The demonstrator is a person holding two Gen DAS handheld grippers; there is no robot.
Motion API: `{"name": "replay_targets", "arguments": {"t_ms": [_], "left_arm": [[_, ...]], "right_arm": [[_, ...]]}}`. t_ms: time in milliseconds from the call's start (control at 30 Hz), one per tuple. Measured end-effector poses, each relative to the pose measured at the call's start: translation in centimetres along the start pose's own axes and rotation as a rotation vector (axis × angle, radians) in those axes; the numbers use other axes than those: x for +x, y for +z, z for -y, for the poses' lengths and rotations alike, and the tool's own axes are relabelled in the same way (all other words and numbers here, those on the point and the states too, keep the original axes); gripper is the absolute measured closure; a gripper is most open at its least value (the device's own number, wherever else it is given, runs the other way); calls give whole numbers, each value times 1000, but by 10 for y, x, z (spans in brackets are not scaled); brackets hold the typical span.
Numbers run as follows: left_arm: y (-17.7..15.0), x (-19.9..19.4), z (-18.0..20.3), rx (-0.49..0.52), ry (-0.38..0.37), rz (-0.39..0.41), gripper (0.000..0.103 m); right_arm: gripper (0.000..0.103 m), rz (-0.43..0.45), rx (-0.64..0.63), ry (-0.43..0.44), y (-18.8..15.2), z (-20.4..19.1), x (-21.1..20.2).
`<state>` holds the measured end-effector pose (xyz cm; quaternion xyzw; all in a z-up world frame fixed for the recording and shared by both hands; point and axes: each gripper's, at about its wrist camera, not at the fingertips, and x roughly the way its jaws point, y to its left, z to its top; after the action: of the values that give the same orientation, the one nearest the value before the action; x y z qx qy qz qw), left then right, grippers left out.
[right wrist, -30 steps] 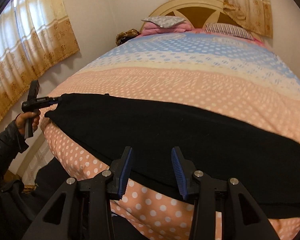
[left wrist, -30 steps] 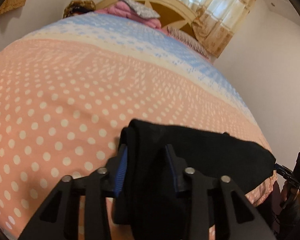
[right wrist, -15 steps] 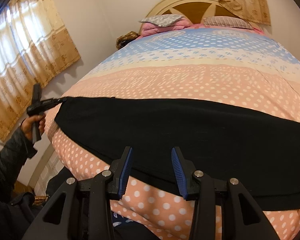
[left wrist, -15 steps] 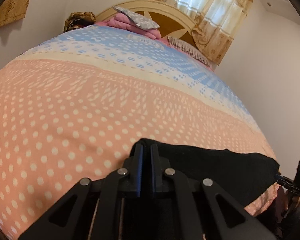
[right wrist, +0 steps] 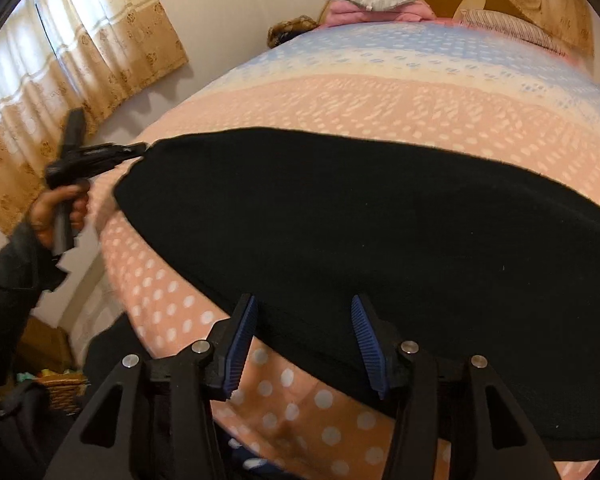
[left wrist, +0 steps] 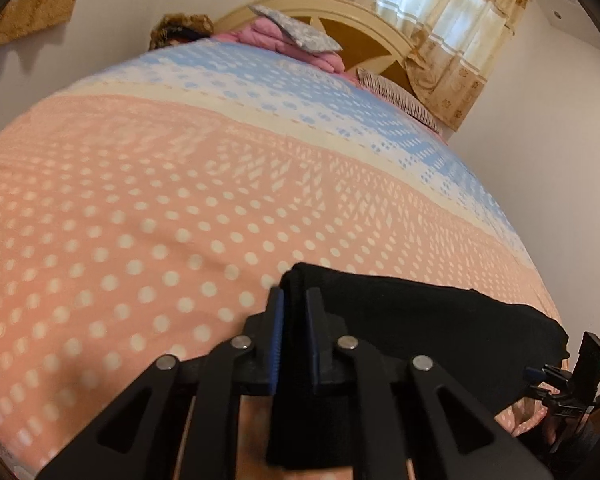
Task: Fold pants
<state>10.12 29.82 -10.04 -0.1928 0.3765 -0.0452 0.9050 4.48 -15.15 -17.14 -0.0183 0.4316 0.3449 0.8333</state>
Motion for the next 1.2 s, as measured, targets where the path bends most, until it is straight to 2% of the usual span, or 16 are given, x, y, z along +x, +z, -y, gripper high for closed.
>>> {"name": "replay_targets", "arguments": {"t_ms": [33, 67, 100, 167, 200, 333, 467, 600, 733, 800, 867, 900, 933, 1000, 1100, 1200], "left_arm": [[-1, -8, 3, 20, 15, 18, 88], [-3, -18, 9, 47, 33, 40, 80], [-5, -25, 16, 73, 42, 58, 65], [-12, -34, 30, 97, 40, 92, 43], [-14, -35, 36, 103, 32, 103, 39], [-31, -24, 67, 138, -36, 88, 39], [-49, -1, 96, 226, -39, 41, 39], [-63, 17, 99, 222, -56, -9, 39], [-65, 18, 92, 204, -49, -29, 39], [-66, 16, 92, 205, -45, -31, 39], [-68, 14, 92, 204, -45, -32, 39], [-68, 14, 92, 204, -44, -33, 39], [-69, 15, 93, 205, -43, -35, 39], [-69, 16, 94, 207, -45, -34, 39], [-73, 13, 92, 218, -40, -38, 39], [-75, 14, 91, 215, -47, -42, 39]], "right_arm": [[52, 9, -10, -6, -1, -2, -2], [52, 5, -11, -9, -2, -3, -7], [52, 19, -2, -10, -4, 0, -16], [52, 67, 30, -26, -9, 12, -37], [52, 88, 54, -42, -13, 21, -48], [52, 200, 251, -160, -38, 78, -112], [52, 334, 600, -362, -92, 159, -197], [52, 392, 902, -436, -143, 220, -239], [52, 440, 984, -448, -157, 251, -249], [52, 433, 1026, -434, -158, 263, -243], [69, 425, 1060, -433, -161, 273, -237], [85, 404, 1049, -453, -159, 275, -234], [93, 393, 1043, -468, -160, 281, -236], [100, 401, 1034, -473, -164, 281, -238], [100, 438, 978, -485, -175, 268, -256], [100, 409, 987, -470, -185, 268, -257]]}}
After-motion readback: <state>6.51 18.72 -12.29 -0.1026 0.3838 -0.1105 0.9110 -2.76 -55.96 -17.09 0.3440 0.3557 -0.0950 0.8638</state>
